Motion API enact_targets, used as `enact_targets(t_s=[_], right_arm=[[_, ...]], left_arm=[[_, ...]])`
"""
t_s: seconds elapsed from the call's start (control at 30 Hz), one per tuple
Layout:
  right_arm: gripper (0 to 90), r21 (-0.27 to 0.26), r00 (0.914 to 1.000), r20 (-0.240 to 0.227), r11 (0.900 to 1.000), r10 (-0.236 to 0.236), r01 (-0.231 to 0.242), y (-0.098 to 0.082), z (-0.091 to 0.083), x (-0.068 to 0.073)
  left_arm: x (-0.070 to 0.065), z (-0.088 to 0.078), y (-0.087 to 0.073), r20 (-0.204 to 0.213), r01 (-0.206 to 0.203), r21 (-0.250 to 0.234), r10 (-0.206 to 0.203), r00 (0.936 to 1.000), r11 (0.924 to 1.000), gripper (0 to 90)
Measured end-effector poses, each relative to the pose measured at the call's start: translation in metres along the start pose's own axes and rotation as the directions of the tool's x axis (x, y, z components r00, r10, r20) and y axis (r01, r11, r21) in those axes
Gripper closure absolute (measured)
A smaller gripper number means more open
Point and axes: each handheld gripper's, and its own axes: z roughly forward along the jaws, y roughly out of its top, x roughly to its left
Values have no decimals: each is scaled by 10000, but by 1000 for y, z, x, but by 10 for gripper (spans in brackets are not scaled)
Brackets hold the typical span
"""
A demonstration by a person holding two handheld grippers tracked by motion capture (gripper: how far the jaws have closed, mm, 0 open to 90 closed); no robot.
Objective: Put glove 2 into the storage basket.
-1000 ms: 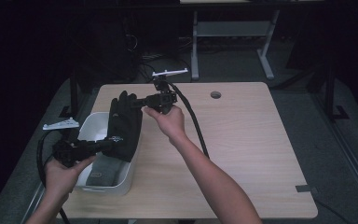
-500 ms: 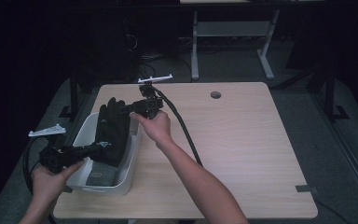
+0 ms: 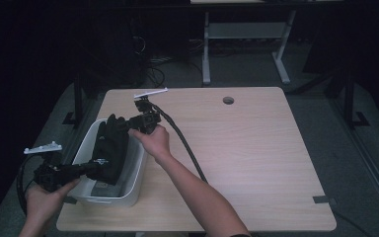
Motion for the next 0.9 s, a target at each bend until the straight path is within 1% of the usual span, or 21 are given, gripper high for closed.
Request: enact_targets(t_s=[0.07, 0.1, 0.17, 0.23, 0.3, 0.37, 0.53, 0.63, 0.8, 0.9], right_arm=[[789, 120, 9999, 0, 9998, 142, -142, -3, 4, -3], [789, 131, 9999, -14, 9998, 131, -131, -4, 6, -4], [788, 247, 9999, 67, 9996, 130, -132, -7, 9, -8], [788, 334, 9997, 67, 9992, 229, -231, -10, 13, -10], [787, 420, 9998, 95, 9989, 196, -200, -12, 16, -13], [785, 473, 9997, 149, 9986, 209, -216, -14, 19, -14], [781, 696, 9994, 235, 9972, 262, -278, -19, 25, -18], [775, 879, 9992, 338, 9958, 211, -240, -21, 29, -19], [768, 977, 9989, 426, 9950, 183, -224, -22, 32, -21], [766, 1027, 9988, 454, 9944, 209, -255, -23, 34, -22]], left_arm=[[2, 1, -2, -44, 64, 101, -64, 10000, 9999, 805], [4, 2, -4, -59, 92, 99, -91, 9999, 9999, 805], [6, 3, -6, -85, 142, 244, -140, 9999, 9996, 804], [8, 4, -8, -108, 198, 264, -195, 9998, 9995, 804], [9, 6, -10, -119, 251, 313, -247, 9996, 9992, 804], [11, 7, -12, -146, 248, 473, -241, 9996, 9986, 804], [15, 9, -17, -140, 354, 639, -346, 9993, 9973, 798], [16, 9, -20, -139, 405, 702, -396, 9991, 9967, 787], [19, 9, -23, -142, 593, 753, -584, 9982, 9954, 751], [20, 10, -24, -139, 597, 775, -588, 9982, 9952, 744]])
